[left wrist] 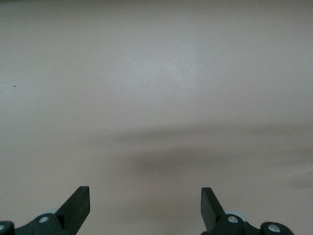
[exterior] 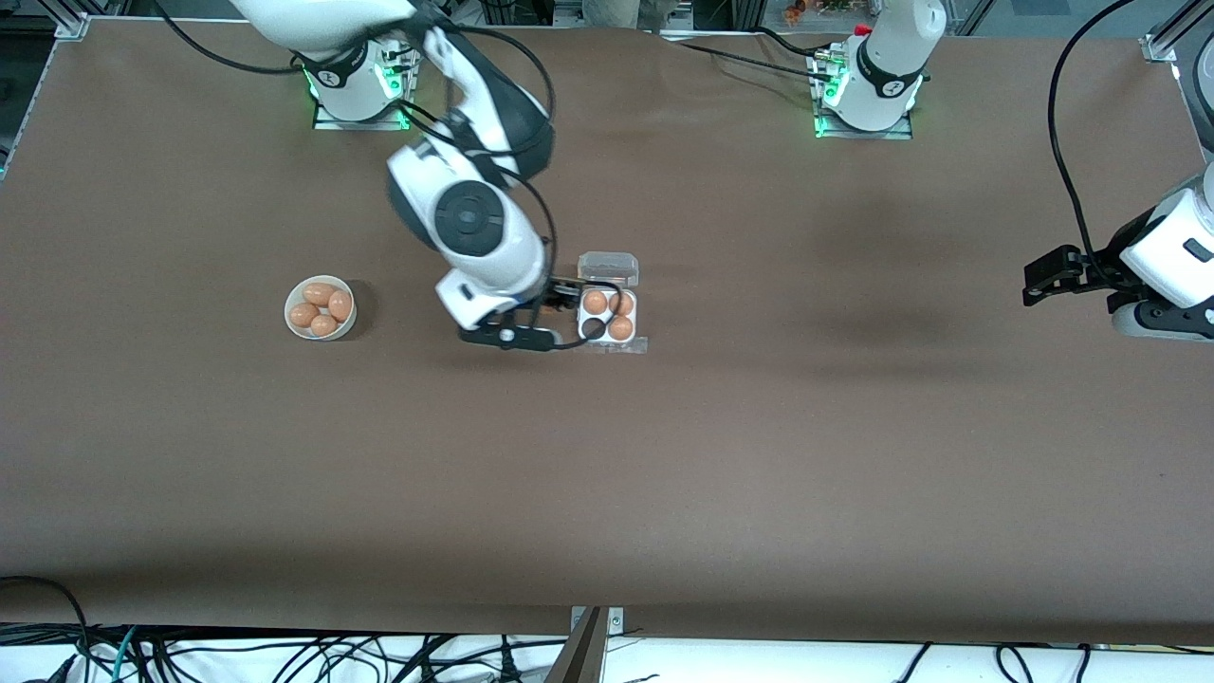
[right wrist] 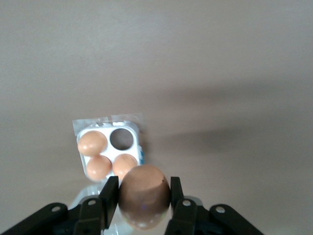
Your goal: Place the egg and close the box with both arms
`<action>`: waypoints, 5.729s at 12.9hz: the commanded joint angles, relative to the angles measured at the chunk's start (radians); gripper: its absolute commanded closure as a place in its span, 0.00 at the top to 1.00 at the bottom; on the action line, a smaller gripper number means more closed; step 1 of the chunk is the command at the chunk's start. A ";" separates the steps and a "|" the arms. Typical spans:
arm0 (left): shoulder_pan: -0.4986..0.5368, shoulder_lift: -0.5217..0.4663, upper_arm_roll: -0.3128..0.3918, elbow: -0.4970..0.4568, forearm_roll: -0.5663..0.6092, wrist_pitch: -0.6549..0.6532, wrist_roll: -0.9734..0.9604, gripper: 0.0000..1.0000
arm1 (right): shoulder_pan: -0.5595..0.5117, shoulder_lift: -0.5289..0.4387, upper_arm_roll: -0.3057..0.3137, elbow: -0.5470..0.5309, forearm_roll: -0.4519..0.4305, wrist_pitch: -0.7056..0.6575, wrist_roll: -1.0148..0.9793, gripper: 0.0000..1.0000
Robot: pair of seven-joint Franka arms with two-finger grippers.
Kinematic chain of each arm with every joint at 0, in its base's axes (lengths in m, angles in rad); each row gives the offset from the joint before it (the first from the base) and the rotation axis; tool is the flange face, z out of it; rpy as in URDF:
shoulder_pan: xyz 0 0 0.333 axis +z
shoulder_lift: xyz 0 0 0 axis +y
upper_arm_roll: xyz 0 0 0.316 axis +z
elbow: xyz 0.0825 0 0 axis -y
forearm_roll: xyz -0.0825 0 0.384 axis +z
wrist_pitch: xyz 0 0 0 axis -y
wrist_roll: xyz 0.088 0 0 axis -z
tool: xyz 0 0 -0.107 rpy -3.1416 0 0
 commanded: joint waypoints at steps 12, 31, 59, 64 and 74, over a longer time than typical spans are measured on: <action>-0.012 0.019 -0.006 0.025 -0.010 -0.017 0.007 1.00 | 0.078 0.200 -0.008 0.047 -0.114 0.183 0.078 0.00; -0.451 0.215 -0.025 0.034 -0.332 -0.192 -0.504 0.16 | -0.140 -0.390 -0.090 -0.372 -0.010 -0.113 -0.203 1.00; -0.628 0.506 0.054 0.305 -0.303 -0.021 -0.868 0.35 | -0.536 -0.644 -0.267 -0.246 0.094 -0.517 -0.891 1.00; -0.407 0.424 0.052 0.448 -0.150 -0.135 -0.600 0.76 | -0.534 -0.659 -0.265 -0.214 0.114 -0.535 -0.912 1.00; -0.169 0.318 0.051 0.444 0.066 -0.138 -0.291 1.00 | -0.536 -0.661 -0.253 -0.206 0.021 -0.520 -0.955 1.00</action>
